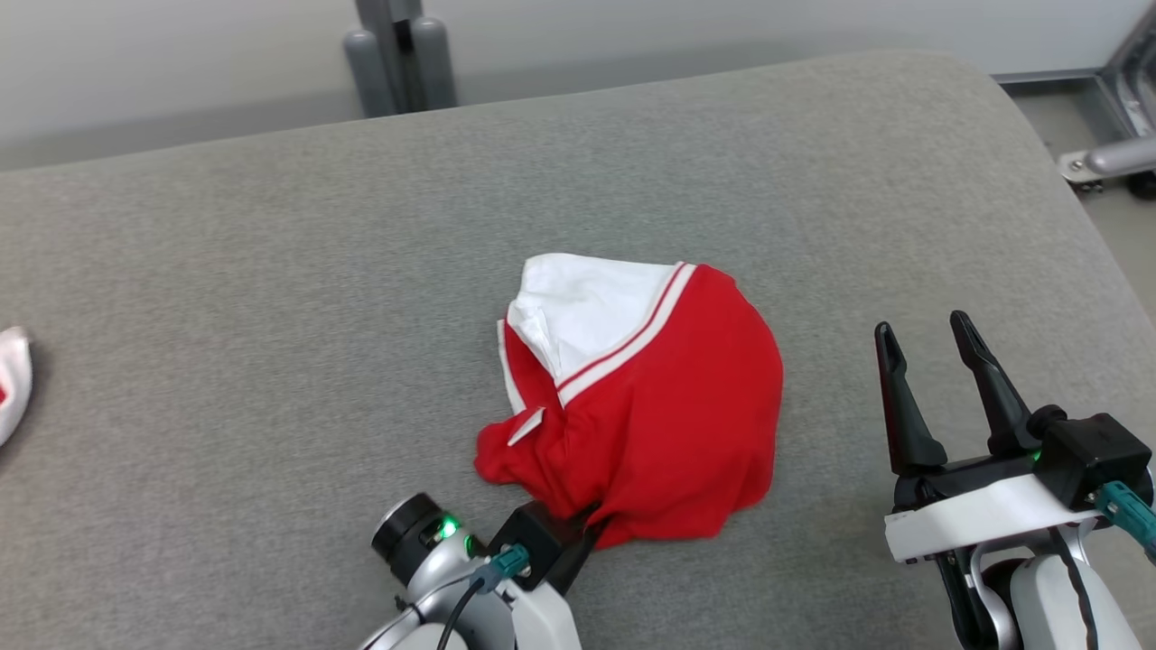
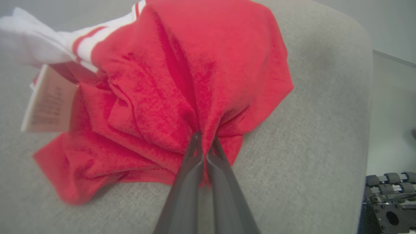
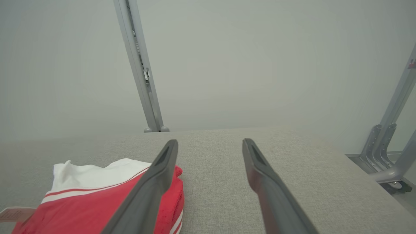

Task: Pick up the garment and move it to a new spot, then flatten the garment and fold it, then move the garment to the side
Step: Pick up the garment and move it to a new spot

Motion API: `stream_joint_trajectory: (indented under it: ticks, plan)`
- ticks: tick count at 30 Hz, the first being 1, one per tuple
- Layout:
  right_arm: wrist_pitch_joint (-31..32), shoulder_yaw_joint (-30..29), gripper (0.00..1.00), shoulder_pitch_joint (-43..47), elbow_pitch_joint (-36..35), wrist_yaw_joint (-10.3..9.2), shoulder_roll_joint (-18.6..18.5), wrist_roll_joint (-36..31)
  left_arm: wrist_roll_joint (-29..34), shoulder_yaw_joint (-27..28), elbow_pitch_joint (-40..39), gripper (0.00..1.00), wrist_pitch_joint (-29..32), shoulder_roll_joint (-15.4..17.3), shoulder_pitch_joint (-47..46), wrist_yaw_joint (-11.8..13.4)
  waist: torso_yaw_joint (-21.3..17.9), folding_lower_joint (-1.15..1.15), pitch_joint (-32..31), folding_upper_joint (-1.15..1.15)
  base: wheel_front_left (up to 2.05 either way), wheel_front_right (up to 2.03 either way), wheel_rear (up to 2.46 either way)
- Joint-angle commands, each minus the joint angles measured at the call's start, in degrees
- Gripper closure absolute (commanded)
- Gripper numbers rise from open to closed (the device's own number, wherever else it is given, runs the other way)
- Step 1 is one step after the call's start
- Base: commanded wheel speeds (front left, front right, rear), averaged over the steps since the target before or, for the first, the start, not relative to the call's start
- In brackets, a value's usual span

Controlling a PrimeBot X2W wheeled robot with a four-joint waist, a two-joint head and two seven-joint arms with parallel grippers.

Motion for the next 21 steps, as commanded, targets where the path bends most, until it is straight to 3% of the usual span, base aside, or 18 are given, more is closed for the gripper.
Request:
stream_joint_trajectory:
  ticks: [1,5,6,7,11,21]
  plan:
    - [-0.4,-0.3,0.0,0.0,0.1,0.11,-0.3,-0.1,-0.3,0.1,0.5,1.0,-0.3,0.3,0.7,-0.2,1.1,0.0,-0.4,0.0,0.0,0.0,0.0]
    - [-0.2,-0.6,0.0,-0.1,0.4,0.11,-0.3,-0.3,-1.8,0.3,1.9,1.0,-1.5,-0.1,1.8,-0.2,2.9,0.0,-1.2,0.0,0.0,0.0,0.0]
    - [-0.2,-0.8,0.0,-0.1,0.5,0.11,-0.3,-0.5,-2.3,0.6,2.0,0.6,-2.1,-0.3,2.1,0.0,3.4,0.0,-1.5,0.0,0.0,0.0,0.0]
    - [-0.1,-0.8,0.0,0.0,0.5,0.11,-0.3,-0.5,-2.3,1.0,1.9,0.0,-3.0,-0.3,2.3,0.3,3.8,0.0,-1.8,0.0,0.0,0.0,0.0]
    - [0.3,-1.4,0.0,0.2,0.2,0.11,-0.3,-1.2,-4.2,3.6,0.3,0.0,-6.2,-0.2,2.6,1.9,5.1,0.0,-3.1,0.0,0.0,0.0,0.0]
    - [1.7,-2.4,0.0,1.3,-1.3,0.11,-0.3,-2.7,-8.0,15.9,-6.9,0.0,-12.4,4.3,3.5,10.2,7.7,0.0,-6.2,0.0,0.0,0.0,0.0]
